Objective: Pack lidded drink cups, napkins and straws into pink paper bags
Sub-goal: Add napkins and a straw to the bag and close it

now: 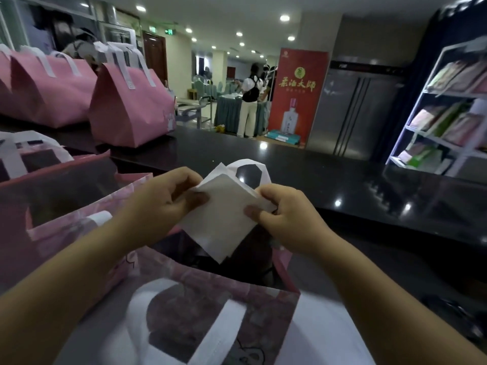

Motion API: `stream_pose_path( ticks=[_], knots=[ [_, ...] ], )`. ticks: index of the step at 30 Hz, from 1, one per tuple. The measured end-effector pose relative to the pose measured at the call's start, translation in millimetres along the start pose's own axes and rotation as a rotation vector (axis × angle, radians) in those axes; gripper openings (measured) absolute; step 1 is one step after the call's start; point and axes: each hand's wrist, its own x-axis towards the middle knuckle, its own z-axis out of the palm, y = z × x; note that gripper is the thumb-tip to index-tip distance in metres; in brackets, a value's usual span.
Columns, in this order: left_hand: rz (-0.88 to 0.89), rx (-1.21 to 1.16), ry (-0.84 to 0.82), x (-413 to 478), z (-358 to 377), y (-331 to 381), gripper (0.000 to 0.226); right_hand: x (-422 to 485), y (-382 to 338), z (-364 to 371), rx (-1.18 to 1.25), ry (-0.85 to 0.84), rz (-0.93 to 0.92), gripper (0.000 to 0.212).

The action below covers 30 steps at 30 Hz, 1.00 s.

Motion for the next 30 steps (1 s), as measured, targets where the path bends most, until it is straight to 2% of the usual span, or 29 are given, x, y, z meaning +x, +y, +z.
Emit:
stream_pose_path(
  ticks=[5,8,10,12,14,19,22,24,26,28,30],
  knots=[
    [0.046,0.188,-0.07,-7.4,-18.4,-25.6,0.013,-1.9,-6.5,4.8,-0.122,0.011,0.042,0.005],
    [0.103,0.36,-0.107,-12.9,-24.4,-40.6,0.016,0.0,-11.6,13.2,-0.424,-0.026,0.024,0.008],
    [0.109,0.379,-0.132,-15.3,-24.9,-47.6,0.019,1.4,-14.9,21.6,-0.659,-0.057,0.02,0.017],
    [0.102,0.343,-0.13,-17.8,-24.4,-51.3,0.021,-1.3,-17.5,28.1,-0.728,-0.052,0.053,0.025],
    [0.109,0.287,-0.118,-20.7,-24.3,-52.2,0.027,-8.9,-20.9,29.3,-0.699,0.001,0.082,0.029],
    [0.033,0.203,-0.164,-29.2,-25.6,-56.0,0.064,-44.2,-24.1,20.6,-0.563,0.149,0.177,0.034],
    [-0.086,0.202,-0.265,-37.3,-25.6,-61.6,0.086,-67.9,-26.7,17.1,-0.488,0.159,0.313,0.065],
    [-0.144,0.201,-0.343,-39.1,-26.4,-62.6,0.098,-82.2,-27.8,15.4,-0.441,0.076,0.425,0.078],
    [-0.162,0.183,-0.413,-39.2,-28.6,-61.0,0.095,-91.7,-26.7,16.3,-0.367,-0.039,0.499,0.07],
    [-0.147,0.145,-0.459,-39.3,-31.0,-55.0,0.078,-95.8,-26.3,17.9,-0.278,-0.122,0.531,0.059],
    [-0.123,0.094,-0.5,-40.1,-33.1,-46.9,0.061,-95.3,-27.8,18.7,-0.215,-0.164,0.547,0.057]
  ],
)
